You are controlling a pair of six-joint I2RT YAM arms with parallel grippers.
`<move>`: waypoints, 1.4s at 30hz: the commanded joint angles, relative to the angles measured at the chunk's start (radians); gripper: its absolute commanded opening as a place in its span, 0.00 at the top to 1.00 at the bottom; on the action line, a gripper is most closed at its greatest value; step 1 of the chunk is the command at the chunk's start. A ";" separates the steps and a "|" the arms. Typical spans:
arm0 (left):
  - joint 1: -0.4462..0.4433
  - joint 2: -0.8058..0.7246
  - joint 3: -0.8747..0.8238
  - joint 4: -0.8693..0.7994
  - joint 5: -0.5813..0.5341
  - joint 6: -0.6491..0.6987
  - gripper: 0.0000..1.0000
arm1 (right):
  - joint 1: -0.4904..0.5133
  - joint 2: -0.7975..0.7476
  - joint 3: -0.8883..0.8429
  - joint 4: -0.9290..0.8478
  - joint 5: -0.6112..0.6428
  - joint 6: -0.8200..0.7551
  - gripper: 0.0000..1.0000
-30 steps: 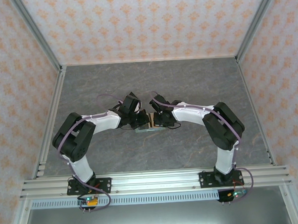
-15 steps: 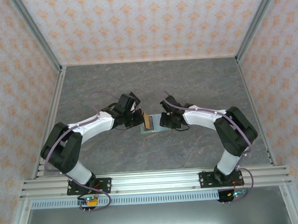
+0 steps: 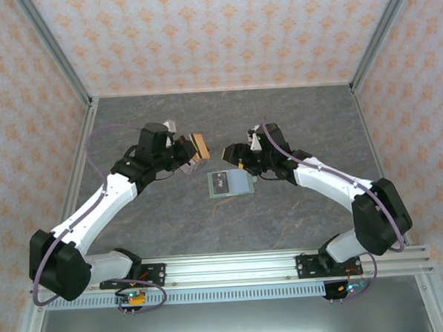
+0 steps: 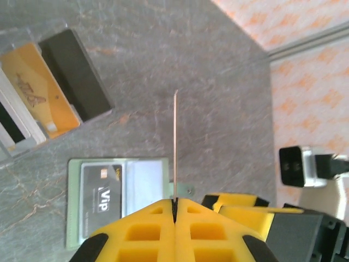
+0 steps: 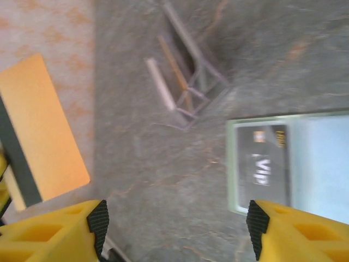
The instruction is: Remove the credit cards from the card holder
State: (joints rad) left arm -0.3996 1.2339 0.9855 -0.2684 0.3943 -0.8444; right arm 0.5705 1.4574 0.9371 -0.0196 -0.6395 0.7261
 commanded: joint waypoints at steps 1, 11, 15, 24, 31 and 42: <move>0.009 -0.025 -0.044 0.156 0.061 -0.117 1.00 | 0.000 0.044 0.059 0.190 -0.134 0.140 0.27; 0.015 0.030 -0.067 0.362 0.155 -0.254 1.00 | 0.000 0.125 0.155 0.378 -0.223 0.309 0.35; 0.025 0.031 -0.074 0.351 0.155 -0.254 1.00 | 0.000 0.111 0.139 0.415 -0.225 0.329 0.46; 0.042 0.011 -0.107 0.344 0.162 -0.259 1.00 | -0.014 0.076 0.124 0.382 -0.197 0.295 0.63; 0.057 -0.004 -0.114 0.269 0.149 -0.241 0.90 | -0.014 0.073 0.148 0.257 -0.159 0.202 0.94; 0.108 -0.089 -0.162 -0.076 -0.150 -0.053 0.10 | 0.066 0.082 0.204 -0.066 0.191 -0.208 1.00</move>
State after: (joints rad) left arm -0.3035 1.1858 0.8406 -0.2005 0.3943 -0.9932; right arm 0.5945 1.5528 1.0939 0.0139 -0.6044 0.7048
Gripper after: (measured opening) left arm 0.890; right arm 0.048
